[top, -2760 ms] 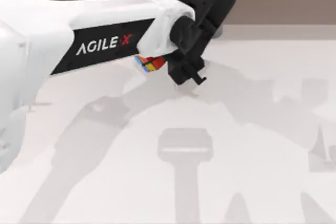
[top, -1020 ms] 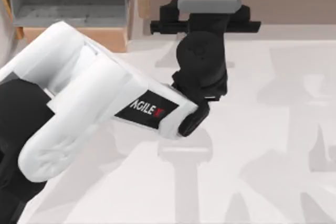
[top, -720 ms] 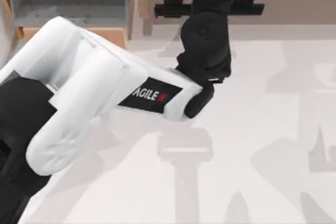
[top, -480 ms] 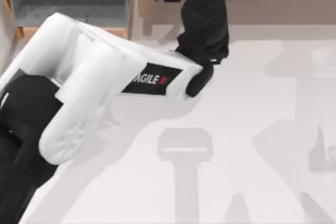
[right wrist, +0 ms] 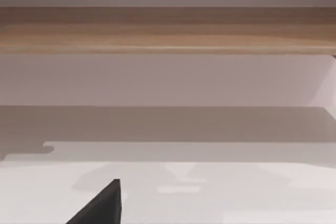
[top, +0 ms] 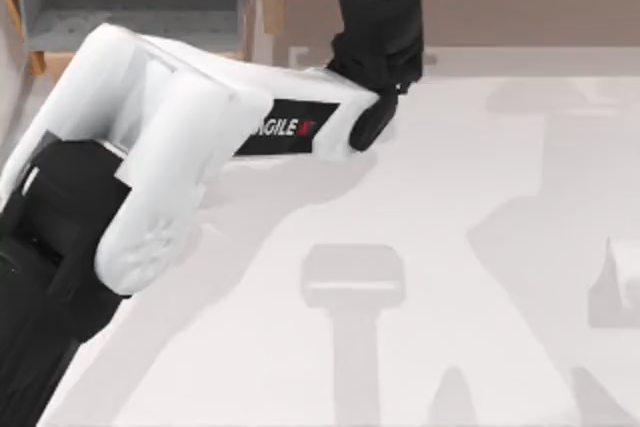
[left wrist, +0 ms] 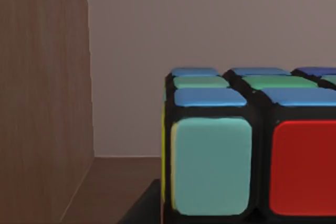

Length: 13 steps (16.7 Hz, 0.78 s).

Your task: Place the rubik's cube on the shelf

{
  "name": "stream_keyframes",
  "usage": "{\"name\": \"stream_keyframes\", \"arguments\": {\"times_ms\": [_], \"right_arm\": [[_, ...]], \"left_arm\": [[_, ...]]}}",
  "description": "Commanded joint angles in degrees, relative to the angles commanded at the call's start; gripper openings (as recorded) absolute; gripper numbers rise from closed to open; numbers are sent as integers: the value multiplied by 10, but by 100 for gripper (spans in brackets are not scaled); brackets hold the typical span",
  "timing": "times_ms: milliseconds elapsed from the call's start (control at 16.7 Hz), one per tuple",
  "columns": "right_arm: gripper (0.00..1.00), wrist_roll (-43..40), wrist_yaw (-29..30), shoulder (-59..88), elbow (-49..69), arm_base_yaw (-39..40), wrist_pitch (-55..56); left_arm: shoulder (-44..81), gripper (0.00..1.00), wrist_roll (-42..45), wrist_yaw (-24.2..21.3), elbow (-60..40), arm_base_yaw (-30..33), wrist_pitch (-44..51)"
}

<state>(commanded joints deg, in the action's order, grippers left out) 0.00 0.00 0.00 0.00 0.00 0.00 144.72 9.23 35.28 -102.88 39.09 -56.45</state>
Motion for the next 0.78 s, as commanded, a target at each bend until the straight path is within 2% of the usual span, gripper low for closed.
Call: {"name": "stream_keyframes", "arguments": {"times_ms": [120,780], "right_arm": [[100,0,0,0,0,0,0],[100,0,0,0,0,0,0]], "left_arm": [[0,0,0,0,0,0,0],[0,83,0,0,0,0,0]]}}
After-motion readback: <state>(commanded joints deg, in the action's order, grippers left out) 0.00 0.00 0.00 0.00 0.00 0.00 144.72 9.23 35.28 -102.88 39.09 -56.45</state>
